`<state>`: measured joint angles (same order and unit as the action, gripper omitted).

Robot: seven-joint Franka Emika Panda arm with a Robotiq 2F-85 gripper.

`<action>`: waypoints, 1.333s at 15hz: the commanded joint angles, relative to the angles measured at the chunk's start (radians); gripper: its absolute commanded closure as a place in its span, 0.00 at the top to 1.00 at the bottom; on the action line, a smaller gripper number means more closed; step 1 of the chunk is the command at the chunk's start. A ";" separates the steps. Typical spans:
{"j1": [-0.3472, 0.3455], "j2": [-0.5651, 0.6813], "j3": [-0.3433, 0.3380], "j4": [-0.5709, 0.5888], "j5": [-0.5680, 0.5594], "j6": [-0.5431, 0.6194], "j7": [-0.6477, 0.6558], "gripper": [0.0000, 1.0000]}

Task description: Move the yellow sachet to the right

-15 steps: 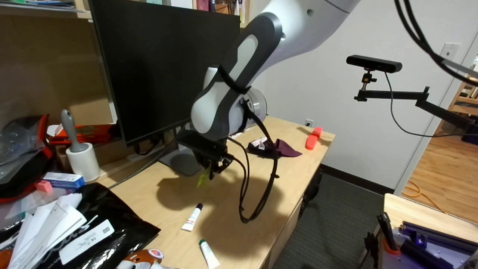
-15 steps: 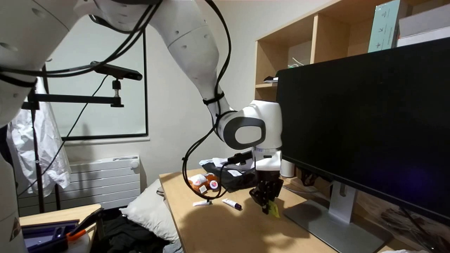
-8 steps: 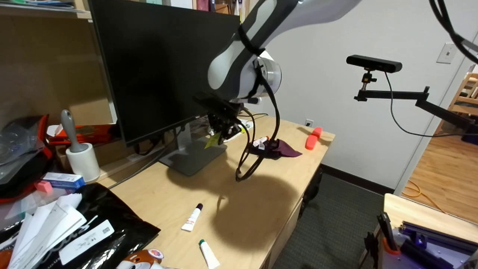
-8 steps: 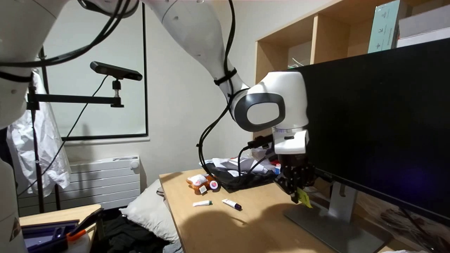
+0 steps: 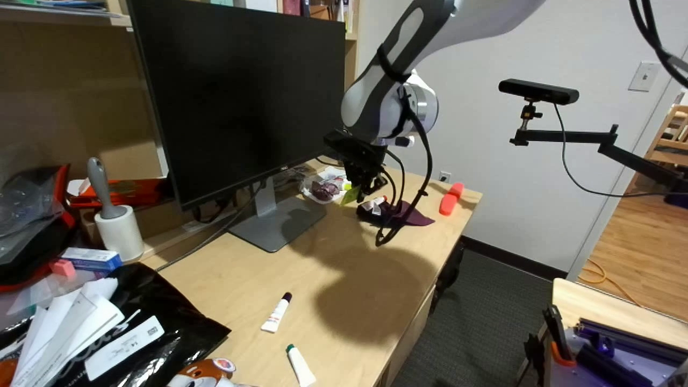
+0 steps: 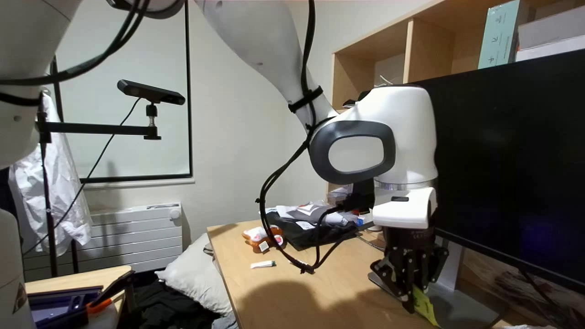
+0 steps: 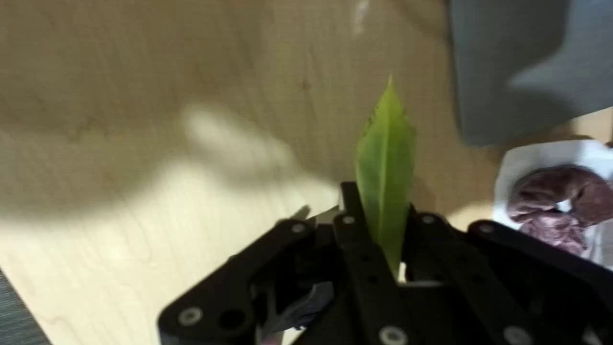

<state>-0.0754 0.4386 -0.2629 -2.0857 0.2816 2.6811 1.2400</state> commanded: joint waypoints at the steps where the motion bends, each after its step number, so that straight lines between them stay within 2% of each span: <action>1: -0.001 -0.055 -0.026 -0.106 -0.062 -0.048 -0.006 0.10; 6: 0.018 -0.127 -0.038 -0.310 -0.130 -0.010 -0.025 0.10; 11: 0.002 -0.211 -0.051 -0.458 -0.136 0.047 -0.023 0.10; 16: -0.039 -0.271 -0.083 -0.500 -0.123 0.086 -0.017 0.10; 18: -0.072 -0.277 -0.068 -0.473 -0.094 0.029 -0.063 0.10; 20: -0.081 -0.249 -0.070 -0.441 -0.090 0.037 -0.032 0.10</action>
<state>-0.1239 0.1924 -0.3490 -2.5507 0.1682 2.7414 1.2208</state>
